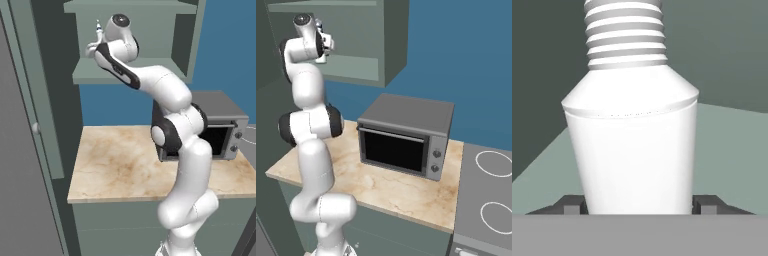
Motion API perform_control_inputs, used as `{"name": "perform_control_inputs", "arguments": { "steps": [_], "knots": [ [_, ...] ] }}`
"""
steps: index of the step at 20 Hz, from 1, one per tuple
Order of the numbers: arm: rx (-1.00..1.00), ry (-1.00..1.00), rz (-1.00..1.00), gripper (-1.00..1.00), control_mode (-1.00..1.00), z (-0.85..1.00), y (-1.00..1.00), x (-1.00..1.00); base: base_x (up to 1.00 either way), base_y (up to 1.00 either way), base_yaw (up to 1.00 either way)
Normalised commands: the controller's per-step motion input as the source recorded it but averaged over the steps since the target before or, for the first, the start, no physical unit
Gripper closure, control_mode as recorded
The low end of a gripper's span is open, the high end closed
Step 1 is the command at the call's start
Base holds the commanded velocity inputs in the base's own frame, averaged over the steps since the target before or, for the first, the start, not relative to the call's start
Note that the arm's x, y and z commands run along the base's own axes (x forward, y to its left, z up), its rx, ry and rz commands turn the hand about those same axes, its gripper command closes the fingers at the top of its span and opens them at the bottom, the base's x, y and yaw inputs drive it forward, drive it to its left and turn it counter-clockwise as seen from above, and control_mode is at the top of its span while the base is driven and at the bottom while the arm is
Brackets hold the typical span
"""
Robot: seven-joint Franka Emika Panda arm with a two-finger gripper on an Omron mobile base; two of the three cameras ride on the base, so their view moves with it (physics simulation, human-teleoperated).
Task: Move the cutting board and knife to the sink. Then move spray from the cabinet to the counter.
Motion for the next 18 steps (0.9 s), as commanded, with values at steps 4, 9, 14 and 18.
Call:
{"name": "perform_control_inputs", "arguments": {
  "steps": [4,9,14,18],
  "knots": [
    [0.00,-0.05,0.01,1.00,-1.00,-0.17,0.00,-0.61,0.00,0.00,0.00],
    [0.00,-0.05,0.01,1.00,-1.00,-0.15,0.00,-0.64,0.00,0.00,0.00],
    [0.00,-0.03,0.00,1.00,-1.00,-0.10,0.00,-0.69,0.00,0.00,0.00],
    [0.01,0.00,0.00,1.00,-1.00,-0.01,-0.03,-0.73,0.00,0.00,0.00]
  ]
}}
